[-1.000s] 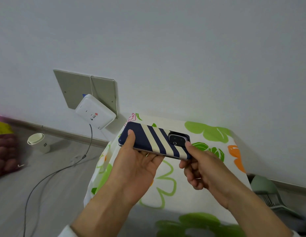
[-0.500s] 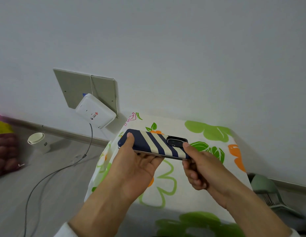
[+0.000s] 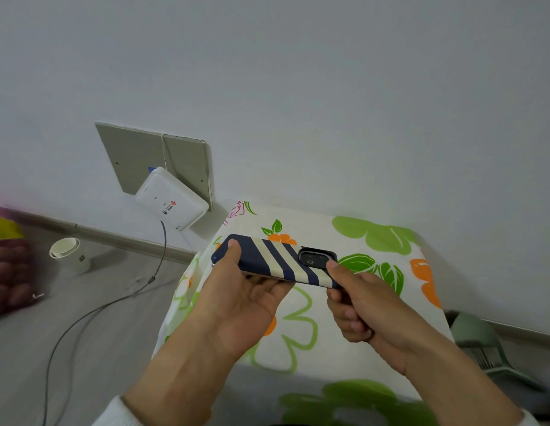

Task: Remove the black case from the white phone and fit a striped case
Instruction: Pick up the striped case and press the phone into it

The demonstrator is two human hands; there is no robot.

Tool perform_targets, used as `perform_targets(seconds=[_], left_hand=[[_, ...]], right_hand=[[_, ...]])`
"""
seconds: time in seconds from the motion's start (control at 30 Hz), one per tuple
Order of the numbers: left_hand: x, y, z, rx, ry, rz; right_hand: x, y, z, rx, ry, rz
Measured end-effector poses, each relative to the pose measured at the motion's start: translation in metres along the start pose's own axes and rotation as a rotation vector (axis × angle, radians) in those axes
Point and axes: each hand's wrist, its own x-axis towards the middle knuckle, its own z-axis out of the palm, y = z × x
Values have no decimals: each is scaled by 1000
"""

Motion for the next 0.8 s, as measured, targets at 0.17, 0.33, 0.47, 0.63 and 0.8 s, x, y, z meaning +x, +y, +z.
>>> perform_targets(seconds=[0.17, 0.33, 0.47, 0.63, 0.8], left_hand=[[1, -1, 1, -13, -2, -5], [2, -1, 0, -4, -15, -7], [3, -2, 0, -11, -24, -17], [3, -3, 2, -8, -38, -31], [0, -2, 3, 24, -63, -50]], right_hand=[[1, 0, 0, 53, 11, 2], [1, 1, 0, 86, 17, -1], [1, 2, 0, 174, 8, -7], [3, 2, -1, 256, -19, -32], [2, 3, -3, 333, -13, -50]])
